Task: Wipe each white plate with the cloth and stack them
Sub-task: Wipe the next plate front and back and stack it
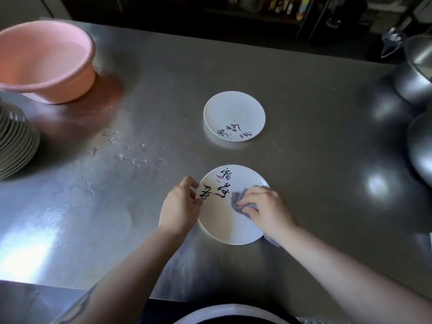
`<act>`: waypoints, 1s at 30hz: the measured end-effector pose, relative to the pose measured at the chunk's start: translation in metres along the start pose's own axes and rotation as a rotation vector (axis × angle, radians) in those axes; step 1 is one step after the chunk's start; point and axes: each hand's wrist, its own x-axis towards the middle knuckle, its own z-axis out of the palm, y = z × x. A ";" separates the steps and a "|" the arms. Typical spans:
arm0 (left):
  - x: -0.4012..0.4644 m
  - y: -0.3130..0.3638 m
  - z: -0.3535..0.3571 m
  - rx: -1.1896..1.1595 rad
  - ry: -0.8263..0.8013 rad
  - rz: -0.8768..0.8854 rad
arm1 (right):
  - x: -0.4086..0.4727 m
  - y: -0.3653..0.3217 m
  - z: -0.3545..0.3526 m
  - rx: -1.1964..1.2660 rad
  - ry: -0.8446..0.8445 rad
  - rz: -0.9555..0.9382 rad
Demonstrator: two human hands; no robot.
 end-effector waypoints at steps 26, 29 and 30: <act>0.077 0.034 -0.015 0.231 -0.250 0.083 | 0.073 -0.001 0.006 -0.028 0.075 -0.151; 0.071 0.017 -0.023 0.228 -0.311 0.022 | 0.073 0.014 -0.003 -0.042 0.107 -0.093; 0.069 0.016 -0.023 0.275 -0.338 0.041 | 0.074 0.013 -0.002 -0.054 0.105 -0.080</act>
